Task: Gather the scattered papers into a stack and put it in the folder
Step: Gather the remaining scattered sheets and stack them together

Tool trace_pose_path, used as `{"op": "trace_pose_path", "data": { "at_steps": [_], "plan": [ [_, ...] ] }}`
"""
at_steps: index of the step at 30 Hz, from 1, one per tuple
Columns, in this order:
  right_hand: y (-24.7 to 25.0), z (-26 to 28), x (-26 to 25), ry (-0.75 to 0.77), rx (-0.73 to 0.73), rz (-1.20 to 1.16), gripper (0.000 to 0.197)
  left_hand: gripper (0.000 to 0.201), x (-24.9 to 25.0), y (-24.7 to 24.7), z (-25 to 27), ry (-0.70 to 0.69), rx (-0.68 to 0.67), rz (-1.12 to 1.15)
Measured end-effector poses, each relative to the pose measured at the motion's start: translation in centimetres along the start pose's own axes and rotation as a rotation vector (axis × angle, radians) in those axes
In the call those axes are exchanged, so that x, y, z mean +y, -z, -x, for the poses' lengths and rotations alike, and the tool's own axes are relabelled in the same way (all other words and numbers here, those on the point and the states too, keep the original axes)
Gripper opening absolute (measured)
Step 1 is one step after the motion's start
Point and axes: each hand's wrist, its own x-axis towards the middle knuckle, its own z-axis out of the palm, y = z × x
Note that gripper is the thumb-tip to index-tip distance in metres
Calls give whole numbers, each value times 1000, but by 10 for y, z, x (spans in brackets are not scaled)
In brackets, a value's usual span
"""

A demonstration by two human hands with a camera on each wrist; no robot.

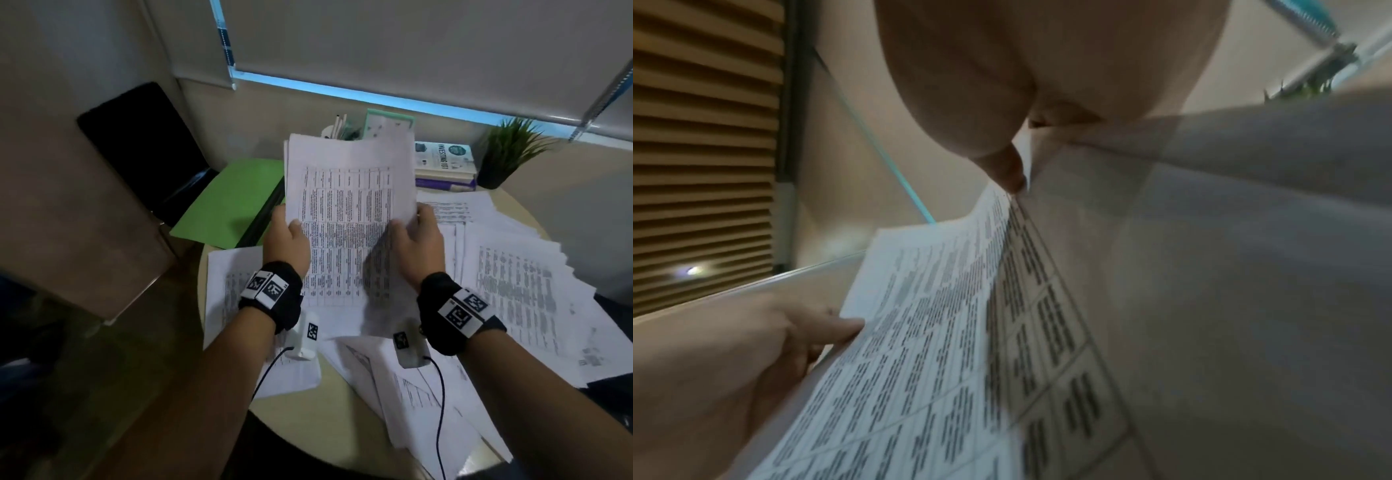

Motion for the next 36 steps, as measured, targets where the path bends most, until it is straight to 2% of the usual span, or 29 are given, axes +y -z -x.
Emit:
{"op": "trace_pose_path", "data": {
  "at_steps": [7,13,20,25,27,31,36],
  "plan": [
    [-89,26,13,-266,-247,89,47,34,-73,60,-11,286,56,-43],
    [-163,50,22,-321,-377,216,44,31,-149,108,-24,446,-28,-146],
    [-203,59,33,-404,-424,407,39,34,-200,131,-33,486,-153,-228],
    [-213,65,43,-340,-437,688,59,38,-218,139,-37,471,-171,-301],
    [-219,64,46,-351,-435,656,62,49,-218,142,-40,498,-156,-320],
    [-237,66,44,-406,-434,467,35,64,-218,138,-44,513,-198,-307],
    [-248,68,38,-472,-369,401,37,75,-215,129,-48,517,-209,-285]
  ]
}}
